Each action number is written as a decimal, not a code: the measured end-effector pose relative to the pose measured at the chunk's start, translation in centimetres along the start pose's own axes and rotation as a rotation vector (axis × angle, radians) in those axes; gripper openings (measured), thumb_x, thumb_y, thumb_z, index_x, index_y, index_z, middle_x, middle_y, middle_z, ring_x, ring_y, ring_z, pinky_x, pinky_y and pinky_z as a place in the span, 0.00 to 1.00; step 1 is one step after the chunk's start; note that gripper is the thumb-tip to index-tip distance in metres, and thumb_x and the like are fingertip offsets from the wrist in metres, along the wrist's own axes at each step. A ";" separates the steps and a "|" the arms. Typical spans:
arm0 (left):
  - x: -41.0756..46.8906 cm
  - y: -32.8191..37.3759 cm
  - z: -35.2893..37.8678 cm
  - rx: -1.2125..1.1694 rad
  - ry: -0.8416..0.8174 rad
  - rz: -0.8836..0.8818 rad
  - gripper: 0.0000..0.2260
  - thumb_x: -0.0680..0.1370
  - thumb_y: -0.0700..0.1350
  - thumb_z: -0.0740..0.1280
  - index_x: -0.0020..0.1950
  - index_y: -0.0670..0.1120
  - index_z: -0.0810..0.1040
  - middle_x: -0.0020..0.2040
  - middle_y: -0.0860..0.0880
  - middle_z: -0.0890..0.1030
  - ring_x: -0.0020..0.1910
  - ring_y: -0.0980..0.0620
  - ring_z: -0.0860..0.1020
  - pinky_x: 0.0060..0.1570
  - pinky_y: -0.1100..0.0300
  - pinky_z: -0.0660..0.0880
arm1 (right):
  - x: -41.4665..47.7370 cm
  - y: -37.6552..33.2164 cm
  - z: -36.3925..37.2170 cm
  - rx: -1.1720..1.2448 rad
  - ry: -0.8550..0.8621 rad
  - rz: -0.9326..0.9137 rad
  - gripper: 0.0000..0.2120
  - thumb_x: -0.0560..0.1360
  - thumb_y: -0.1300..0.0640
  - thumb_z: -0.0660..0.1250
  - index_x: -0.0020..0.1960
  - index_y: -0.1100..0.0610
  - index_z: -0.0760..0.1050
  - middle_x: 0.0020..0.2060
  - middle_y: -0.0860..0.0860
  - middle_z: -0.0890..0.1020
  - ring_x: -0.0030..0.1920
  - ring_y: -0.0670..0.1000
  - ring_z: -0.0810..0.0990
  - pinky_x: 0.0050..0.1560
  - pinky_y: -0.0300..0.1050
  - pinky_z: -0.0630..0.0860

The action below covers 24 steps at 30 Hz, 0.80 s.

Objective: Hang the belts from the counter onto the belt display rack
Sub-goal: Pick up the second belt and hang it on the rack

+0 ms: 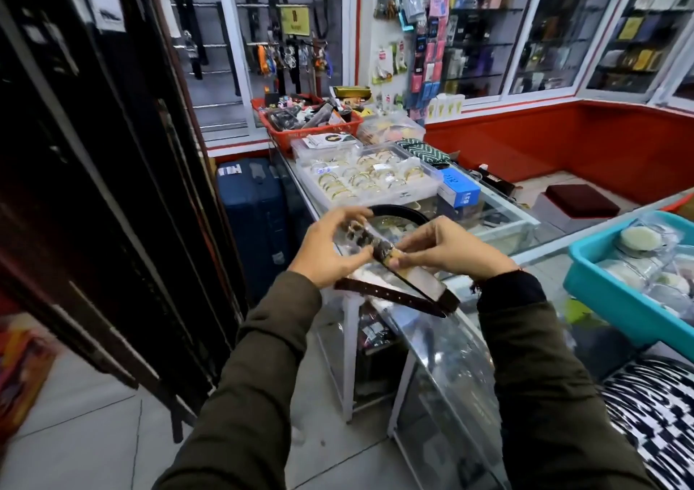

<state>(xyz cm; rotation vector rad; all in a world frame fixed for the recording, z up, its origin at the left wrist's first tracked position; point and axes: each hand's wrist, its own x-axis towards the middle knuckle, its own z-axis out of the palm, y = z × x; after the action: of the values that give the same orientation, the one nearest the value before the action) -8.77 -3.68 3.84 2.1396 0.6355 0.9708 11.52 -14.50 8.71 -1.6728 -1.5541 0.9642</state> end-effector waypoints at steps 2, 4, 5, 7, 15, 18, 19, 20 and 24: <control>0.0 0.1 -2.2 -0.051 0.142 -0.077 0.23 0.74 0.44 0.76 0.67 0.54 0.74 0.61 0.52 0.78 0.53 0.56 0.78 0.55 0.66 0.75 | 1.1 -2.1 0.7 0.097 0.024 -0.061 0.08 0.71 0.61 0.78 0.50 0.61 0.87 0.36 0.48 0.89 0.32 0.39 0.82 0.32 0.28 0.72; 0.0 0.6 -3.8 -0.200 0.304 -0.198 0.23 0.75 0.44 0.76 0.68 0.52 0.73 0.55 0.49 0.78 0.43 0.53 0.79 0.46 0.60 0.79 | 2.1 -4.0 1.5 0.197 0.047 -0.096 0.10 0.72 0.60 0.78 0.52 0.62 0.86 0.41 0.52 0.89 0.39 0.46 0.83 0.34 0.33 0.74; 0.0 1.0 -4.5 -0.300 0.380 -0.256 0.20 0.75 0.43 0.76 0.65 0.51 0.75 0.50 0.49 0.80 0.39 0.54 0.80 0.41 0.59 0.80 | 2.8 -4.8 2.1 0.244 0.056 -0.107 0.11 0.72 0.60 0.77 0.53 0.63 0.85 0.40 0.52 0.88 0.38 0.47 0.82 0.32 0.34 0.74; -0.3 2.0 -6.0 -0.442 0.473 -0.325 0.09 0.77 0.42 0.74 0.56 0.47 0.79 0.40 0.51 0.83 0.32 0.57 0.81 0.33 0.61 0.80 | 4.2 -6.5 3.5 0.332 0.062 -0.146 0.11 0.73 0.62 0.76 0.53 0.67 0.84 0.36 0.51 0.87 0.32 0.43 0.82 0.31 0.34 0.76; -2.0 3.2 -12.2 -0.409 0.690 -0.298 0.07 0.76 0.42 0.74 0.53 0.43 0.85 0.41 0.49 0.85 0.37 0.57 0.82 0.32 0.64 0.79 | 7.9 -12.0 8.5 0.521 0.030 -0.296 0.11 0.72 0.62 0.77 0.54 0.60 0.84 0.37 0.49 0.89 0.36 0.43 0.87 0.32 0.36 0.79; -2.0 3.8 -14.1 -0.380 0.751 -0.281 0.06 0.76 0.42 0.75 0.52 0.43 0.86 0.40 0.48 0.85 0.36 0.58 0.81 0.32 0.64 0.79 | 8.9 -13.8 9.6 0.514 0.009 -0.342 0.13 0.72 0.61 0.78 0.56 0.55 0.83 0.43 0.55 0.89 0.41 0.47 0.88 0.35 0.41 0.82; -1.9 4.0 -14.7 -0.372 0.777 -0.281 0.07 0.75 0.42 0.75 0.52 0.42 0.86 0.40 0.48 0.85 0.36 0.58 0.81 0.32 0.64 0.79 | 9.3 -14.4 9.8 0.509 -0.001 -0.353 0.13 0.72 0.61 0.78 0.56 0.56 0.83 0.44 0.56 0.89 0.41 0.47 0.88 0.35 0.42 0.82; -1.9 4.3 -15.2 -0.370 0.802 -0.282 0.08 0.75 0.41 0.75 0.52 0.41 0.86 0.41 0.47 0.85 0.36 0.57 0.81 0.33 0.64 0.79 | 9.5 -15.0 10.0 0.515 -0.016 -0.361 0.13 0.72 0.62 0.78 0.55 0.57 0.83 0.44 0.57 0.89 0.41 0.47 0.88 0.36 0.42 0.83; -2.1 5.0 -16.8 -0.414 0.839 -0.251 0.08 0.76 0.39 0.74 0.53 0.38 0.85 0.45 0.42 0.87 0.42 0.50 0.86 0.41 0.59 0.83 | 10.7 -16.8 10.9 0.478 -0.052 -0.405 0.05 0.70 0.60 0.79 0.44 0.53 0.86 0.41 0.51 0.88 0.44 0.50 0.88 0.46 0.48 0.85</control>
<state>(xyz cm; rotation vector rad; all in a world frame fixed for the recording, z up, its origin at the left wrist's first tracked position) -22.53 -1.73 14.79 1.2061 0.9576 1.6834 -6.18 -2.59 16.49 -0.9662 -1.4708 1.0577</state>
